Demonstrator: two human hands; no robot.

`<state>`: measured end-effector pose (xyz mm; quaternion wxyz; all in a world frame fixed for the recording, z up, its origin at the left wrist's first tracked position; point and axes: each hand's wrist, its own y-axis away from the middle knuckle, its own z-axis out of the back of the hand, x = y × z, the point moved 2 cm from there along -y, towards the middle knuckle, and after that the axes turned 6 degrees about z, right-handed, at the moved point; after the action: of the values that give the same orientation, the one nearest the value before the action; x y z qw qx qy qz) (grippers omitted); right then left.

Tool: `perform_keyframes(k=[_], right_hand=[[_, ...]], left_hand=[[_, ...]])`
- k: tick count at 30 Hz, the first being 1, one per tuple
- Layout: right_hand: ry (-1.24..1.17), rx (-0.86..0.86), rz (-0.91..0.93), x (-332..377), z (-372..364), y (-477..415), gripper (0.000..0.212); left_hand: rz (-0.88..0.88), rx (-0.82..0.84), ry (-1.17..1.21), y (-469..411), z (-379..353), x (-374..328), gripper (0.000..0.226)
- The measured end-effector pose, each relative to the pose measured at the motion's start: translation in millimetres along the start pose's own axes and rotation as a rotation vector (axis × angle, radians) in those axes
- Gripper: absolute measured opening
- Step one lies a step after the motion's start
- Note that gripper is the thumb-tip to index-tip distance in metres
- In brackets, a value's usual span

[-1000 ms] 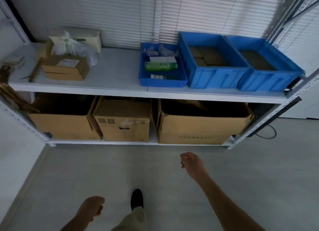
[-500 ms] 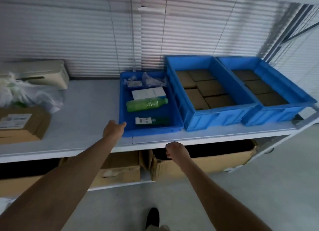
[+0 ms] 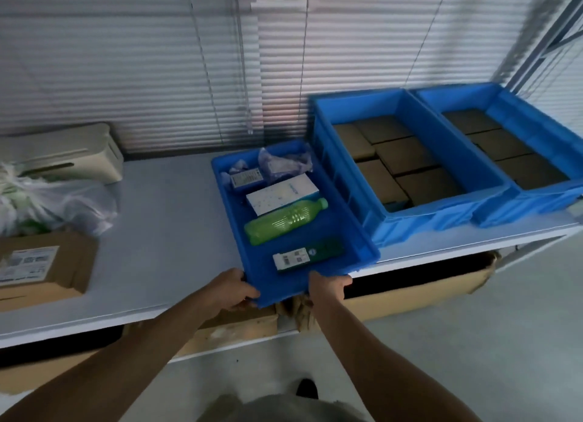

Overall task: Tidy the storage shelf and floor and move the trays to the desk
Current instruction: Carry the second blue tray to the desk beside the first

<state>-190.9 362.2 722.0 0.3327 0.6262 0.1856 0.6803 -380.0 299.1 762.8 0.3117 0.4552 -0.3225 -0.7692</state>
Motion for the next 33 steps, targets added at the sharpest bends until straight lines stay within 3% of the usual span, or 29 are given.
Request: perform_keyframes(k=[2,4,9,12,14,16,19,22,27,33], right_hand=[[0.002,-0.065,0.095,-20,6,3,0.046],[0.011,-0.121,0.165,-37,14,11,0.041],[0.060,-0.271,0.241,-80,41,54,0.033],[0.053,-0.379,0.222,-110,66,77,0.035],[0.051,-0.444,0.204,-124,82,99,0.031],[0.052,-0.487,0.194,-137,98,121,0.029],[0.008,-0.511,0.199,-160,121,148,0.023],[0.004,-0.535,0.188,-183,144,176,0.020],[-0.016,-0.629,0.170,-236,199,234,0.016],[-0.013,-0.838,0.122,-320,275,327,0.017]], left_hand=[[0.027,0.110,-0.202,5,16,3,0.020],[-0.006,0.042,-0.366,0,47,-3,0.033],[-0.341,-0.502,-0.346,-44,131,-41,0.026],[-0.446,-0.693,-0.383,-70,153,-59,0.048],[-0.368,-0.647,-0.499,-84,150,-63,0.065],[-0.291,-0.447,-0.492,-94,135,-60,0.071],[-0.292,-0.195,-0.254,-90,104,-50,0.045],[-0.350,-0.176,-0.216,-71,75,-38,0.036],[-0.437,-0.155,-0.267,-21,10,-21,0.042],[-0.528,0.016,-0.294,67,-112,-9,0.046]])
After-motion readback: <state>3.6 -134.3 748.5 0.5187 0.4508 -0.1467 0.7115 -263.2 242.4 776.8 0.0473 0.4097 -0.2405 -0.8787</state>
